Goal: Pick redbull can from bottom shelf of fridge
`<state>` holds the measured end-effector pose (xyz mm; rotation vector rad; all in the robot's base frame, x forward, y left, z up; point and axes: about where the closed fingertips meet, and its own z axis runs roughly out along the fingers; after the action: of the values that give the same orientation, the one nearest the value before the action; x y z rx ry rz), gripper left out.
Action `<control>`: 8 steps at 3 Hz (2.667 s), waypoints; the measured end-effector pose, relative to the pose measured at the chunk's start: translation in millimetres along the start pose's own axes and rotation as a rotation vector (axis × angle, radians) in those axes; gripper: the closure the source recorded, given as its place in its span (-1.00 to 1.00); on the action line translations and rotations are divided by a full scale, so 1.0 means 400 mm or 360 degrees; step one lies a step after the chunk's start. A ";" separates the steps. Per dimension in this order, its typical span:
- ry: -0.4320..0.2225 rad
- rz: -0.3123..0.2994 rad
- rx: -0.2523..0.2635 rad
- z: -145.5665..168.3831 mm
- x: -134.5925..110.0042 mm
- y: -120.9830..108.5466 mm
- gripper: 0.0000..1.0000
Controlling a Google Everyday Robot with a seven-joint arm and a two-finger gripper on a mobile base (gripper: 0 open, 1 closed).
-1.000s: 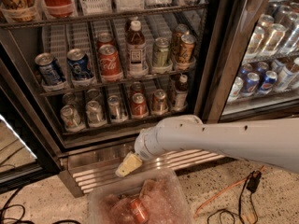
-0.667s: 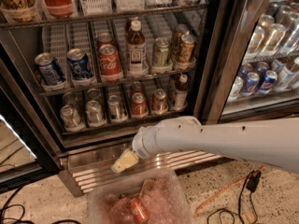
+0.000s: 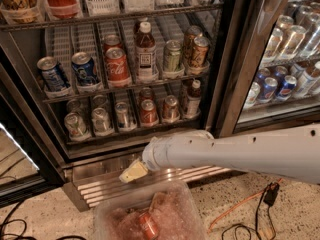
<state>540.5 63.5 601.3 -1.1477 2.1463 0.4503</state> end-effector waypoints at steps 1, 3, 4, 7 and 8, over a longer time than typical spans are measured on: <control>-0.0116 0.0079 0.0116 0.024 -0.021 -0.051 -1.00; -0.0283 0.0119 0.0329 0.083 -0.080 -0.105 -1.00; -0.0283 0.0119 0.0329 0.083 -0.080 -0.105 -1.00; -0.0595 0.0187 0.0565 0.126 -0.124 -0.118 -1.00; -0.0788 0.0171 0.0707 0.123 -0.192 -0.146 -1.00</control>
Offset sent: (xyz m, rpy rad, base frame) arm 0.0687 0.0134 0.0069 0.1338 -0.2936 -0.3279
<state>639.0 105.4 618.7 -0.5982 1.7533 0.2494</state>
